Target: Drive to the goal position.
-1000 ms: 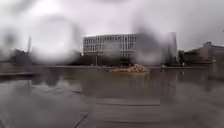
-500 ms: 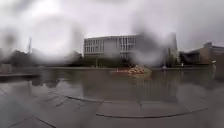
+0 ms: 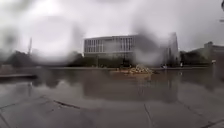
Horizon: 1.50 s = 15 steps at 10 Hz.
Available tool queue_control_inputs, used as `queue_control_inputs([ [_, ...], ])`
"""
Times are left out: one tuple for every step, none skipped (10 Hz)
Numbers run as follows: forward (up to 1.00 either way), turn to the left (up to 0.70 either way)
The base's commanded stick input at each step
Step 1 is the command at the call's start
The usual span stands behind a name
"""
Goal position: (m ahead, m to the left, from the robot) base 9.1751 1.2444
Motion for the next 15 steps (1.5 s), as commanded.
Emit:
queue_control_inputs([
  [0.70, 0.00],
  [0.70, 0.00],
  [0.70, 0.00],
  [0.70, 0.00],
  [0.70, 0.00],
  [0.70, 0.00],
  [0.70, 0.00],
  [0.70, 0.00],
  [0.70, 0.00],
  [0.70, 0.00],
  [0.70, 0.00],
  [0.70, 0.00],
  [0.70, 0.00],
  [0.70, 0.00],
  [0.70, 0.03],
])
